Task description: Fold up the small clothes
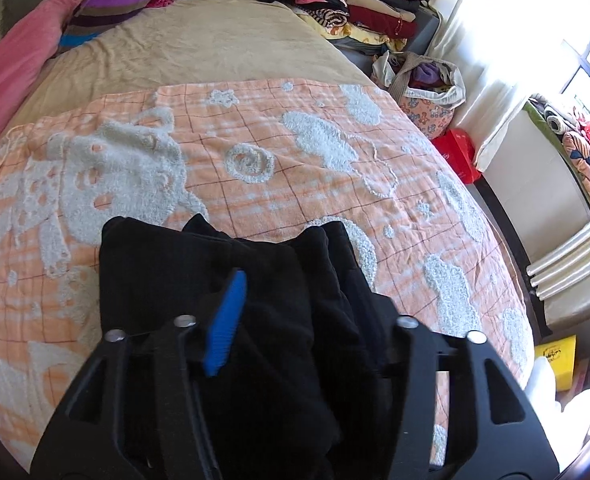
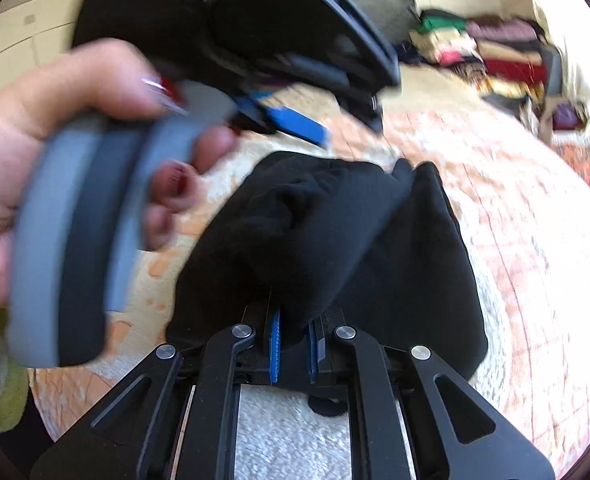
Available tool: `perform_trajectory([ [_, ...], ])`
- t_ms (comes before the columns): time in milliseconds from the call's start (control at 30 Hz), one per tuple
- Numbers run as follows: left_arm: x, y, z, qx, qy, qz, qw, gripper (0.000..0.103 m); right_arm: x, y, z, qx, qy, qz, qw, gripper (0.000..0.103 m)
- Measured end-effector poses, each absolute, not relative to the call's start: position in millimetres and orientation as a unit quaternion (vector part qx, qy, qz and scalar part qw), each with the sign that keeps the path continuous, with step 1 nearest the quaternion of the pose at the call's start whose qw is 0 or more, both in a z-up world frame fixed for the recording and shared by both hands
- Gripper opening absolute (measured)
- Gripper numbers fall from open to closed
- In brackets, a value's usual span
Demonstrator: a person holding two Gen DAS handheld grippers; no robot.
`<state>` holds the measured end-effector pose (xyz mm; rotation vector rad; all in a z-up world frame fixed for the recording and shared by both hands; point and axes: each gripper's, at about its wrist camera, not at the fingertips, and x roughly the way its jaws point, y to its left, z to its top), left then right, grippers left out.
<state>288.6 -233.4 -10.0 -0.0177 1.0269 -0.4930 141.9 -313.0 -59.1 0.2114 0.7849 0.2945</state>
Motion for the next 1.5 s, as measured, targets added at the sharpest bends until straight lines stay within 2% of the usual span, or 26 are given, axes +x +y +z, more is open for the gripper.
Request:
perform_trajectory([
  [133, 285.0, -216.9, 0.1, -0.008, 0.472, -0.218, 0.854, 0.051, 154.3, -349.9, -78.0, 0.251, 0.434, 0.185, 0.845, 0.009],
  [233, 278.7, -201.4, 5.5, -0.007, 0.461, -0.205, 0.863, 0.054, 157.4, -367.6, -84.0, 0.307, 0.449, 0.205, 0.814, 0.012],
  [333, 268.1, -185.4, 4.2, 0.006, 0.452, -0.186, 0.872, 0.057, 156.1, -378.4, -76.1, 0.316, 0.443, 0.195, 0.816, 0.023],
  [467, 252.1, -168.9, -5.8, 0.025, 0.448, -0.166, 0.878, 0.057, 149.4, -385.9, -59.2, 0.31, 0.423, 0.188, 0.83, 0.03],
  [533, 244.6, -166.1, -12.7, 0.045, 0.447, -0.157, 0.88, 0.059, 150.6, -391.8, -53.3, 0.302, 0.415, 0.174, 0.841, 0.041],
  [700, 229.2, -172.9, -42.8, 0.103, 0.461, -0.151, 0.868, 0.059, 148.7, -417.7, -39.3, 0.284, 0.382, 0.124, 0.871, 0.048],
  [800, 219.4, -183.7, -59.7, 0.13, 0.463, -0.153, 0.863, 0.059, 162.5, -415.0, -42.4, 0.257, 0.403, 0.14, 0.867, 0.055],
  [933, 208.1, -191.2, -69.4, 0.15, 0.448, -0.146, 0.869, 0.058, 192.8, -397.6, -52.9, 0.262, 0.413, 0.189, 0.851, 0.055],
  [1067, 205.2, -191.0, -68.5, 0.145, 0.447, -0.151, 0.87, 0.057, 226.0, -376.8, -79.6, 0.249, 0.457, 0.165, 0.838, 0.055],
  [1167, 203.0, -190.6, -68.8, 0.143, 0.445, -0.153, 0.871, 0.057, 236.1, -369.7, -93.8, 0.251, 0.46, 0.165, 0.835, 0.055],
  [1200, 202.4, -190.4, -68.7, 0.143, 0.444, -0.153, 0.871, 0.057, 236.3, -368.9, -95.4, 0.251, 0.456, 0.167, 0.837, 0.052],
  [1233, 202.1, -190.2, -68.3, 0.141, 0.443, -0.153, 0.872, 0.057, 236.3, -368.6, -96.6, 0.259, 0.444, 0.182, 0.838, 0.04],
  [1267, 202.1, -189.5, -68.0, 0.139, 0.443, -0.153, 0.873, 0.057, 234.5, -368.6, -94.8, 0.26, 0.438, 0.19, 0.839, 0.034],
  [1300, 202.1, -188.0, -67.0, 0.134, 0.442, -0.152, 0.874, 0.058, 233.6, -368.0, -94.8, 0.255, 0.429, 0.194, 0.844, 0.024],
  [1367, 201.3, -184.5, -62.7, 0.119, 0.44, -0.156, 0.876, 0.059, 234.9, -365.8, -88.9, 0.244, 0.419, 0.197, 0.852, 0.019],
  [1500, 192.9, -175.1, -46.6, 0.089, 0.427, -0.163, 0.885, 0.072, 225.3, -367.4, -62.9, 0.205, 0.396, 0.191, 0.875, 0.018],
])
